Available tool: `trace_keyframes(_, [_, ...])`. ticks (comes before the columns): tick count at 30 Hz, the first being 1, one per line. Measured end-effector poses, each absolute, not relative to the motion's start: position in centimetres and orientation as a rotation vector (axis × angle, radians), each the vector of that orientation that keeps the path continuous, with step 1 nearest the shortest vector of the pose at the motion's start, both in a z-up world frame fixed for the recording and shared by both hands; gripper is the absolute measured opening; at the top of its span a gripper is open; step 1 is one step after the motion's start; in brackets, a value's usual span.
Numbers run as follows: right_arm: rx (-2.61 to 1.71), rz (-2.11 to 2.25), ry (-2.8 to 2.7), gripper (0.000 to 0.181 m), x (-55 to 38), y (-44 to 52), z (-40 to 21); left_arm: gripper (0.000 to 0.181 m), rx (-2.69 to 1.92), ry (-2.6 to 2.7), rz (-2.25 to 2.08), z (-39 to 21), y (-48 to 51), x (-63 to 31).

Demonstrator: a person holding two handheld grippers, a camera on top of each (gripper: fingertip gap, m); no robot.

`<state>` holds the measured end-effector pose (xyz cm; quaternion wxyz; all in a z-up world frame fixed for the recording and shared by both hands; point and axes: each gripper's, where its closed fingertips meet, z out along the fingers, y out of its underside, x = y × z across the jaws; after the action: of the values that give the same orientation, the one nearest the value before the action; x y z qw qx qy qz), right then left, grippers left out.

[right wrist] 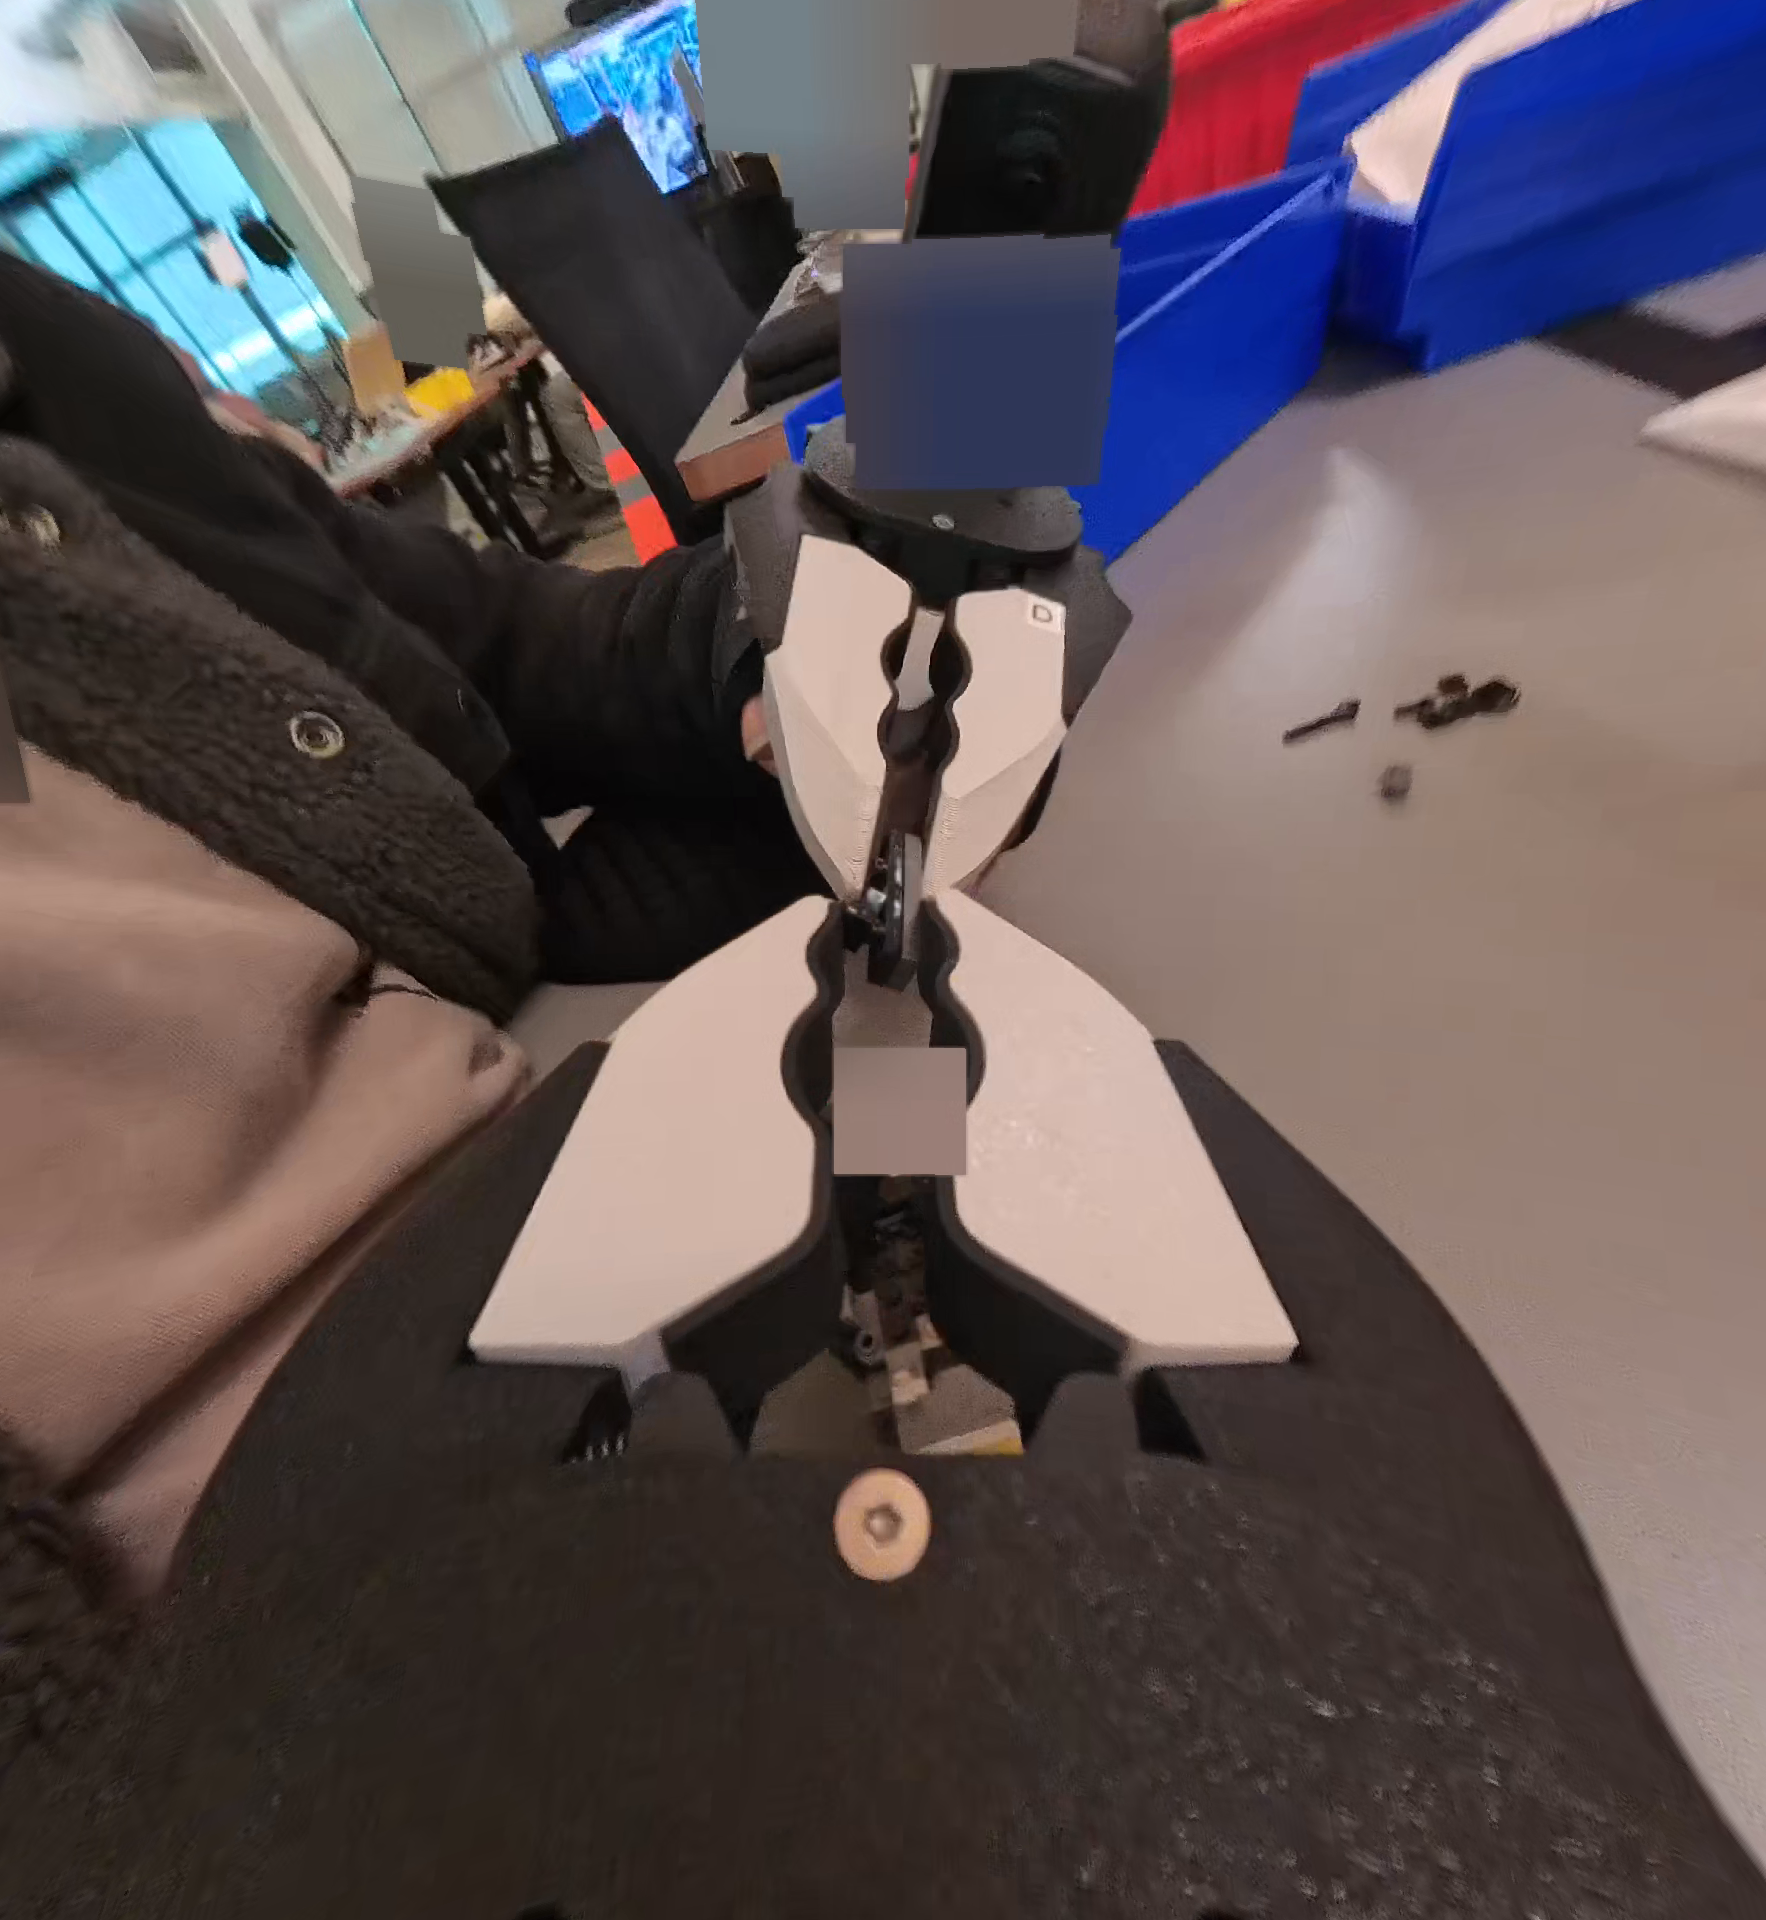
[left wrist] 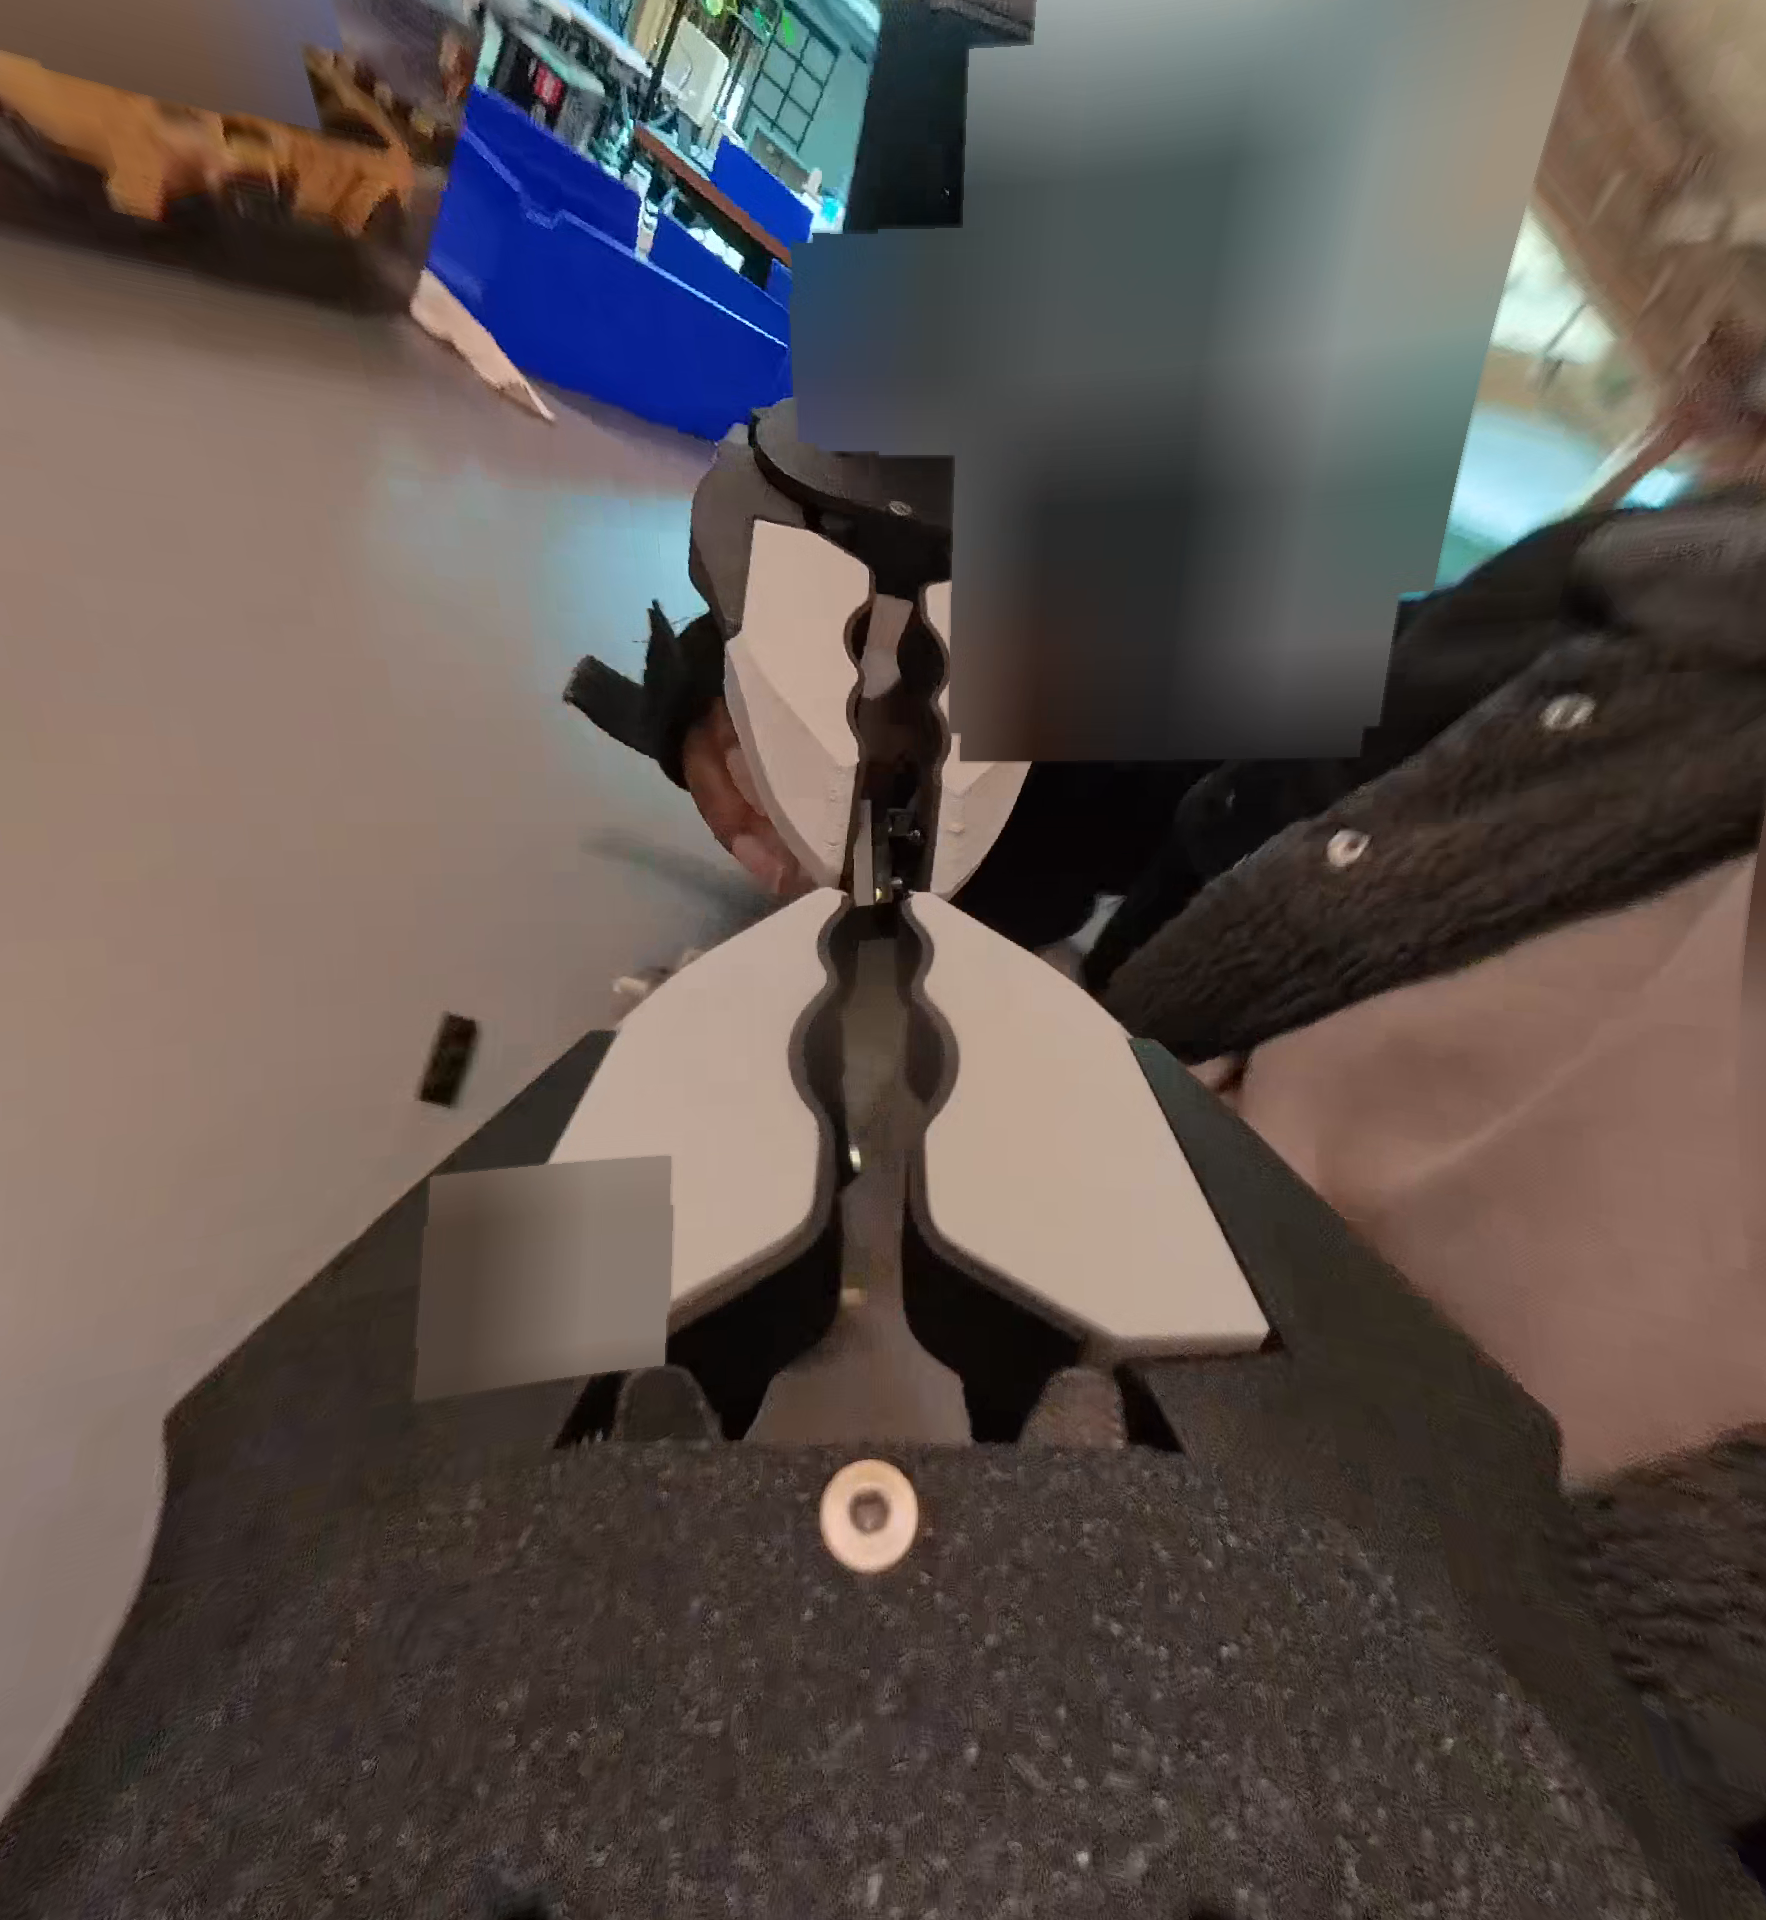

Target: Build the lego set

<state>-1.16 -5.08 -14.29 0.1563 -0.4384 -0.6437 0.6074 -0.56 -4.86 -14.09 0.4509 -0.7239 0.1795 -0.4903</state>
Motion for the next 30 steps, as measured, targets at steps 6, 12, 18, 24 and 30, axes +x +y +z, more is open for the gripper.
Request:
trace_keyframes(6, [-1.440, 1.865, -1.764, 0.014, -1.8, -4.0, -15.1, 0.006, -1.815, 0.167, -1.455, -14.9, -3.9, -1.0])
trace_keyframes(12, [-1.486, 1.892, -1.736, 0.019, -2.1, -3.4, -15.6, 0.006, -1.828, 0.062, -1.497, -15.5, -3.4, -1.6])
trace_keyframes(18, [-1.502, 1.900, -1.711, 0.019, -2.1, -2.9, -15.6, 0.006, -1.833, 0.036, -1.517, -15.7, -3.4, -1.7])
trace_keyframes(24, [-1.466, 1.964, -1.751, 0.014, -1.7, -3.8, -15.2, 0.006, -1.813, 0.109, -1.494, -15.2, -3.7, -1.2])
trace_keyframes(30, [-1.226, 1.890, -1.853, 0.013, -0.7, -5.1, -14.0, 0.006, -1.761, 0.396, -1.342, -14.1, -5.0, -0.4])
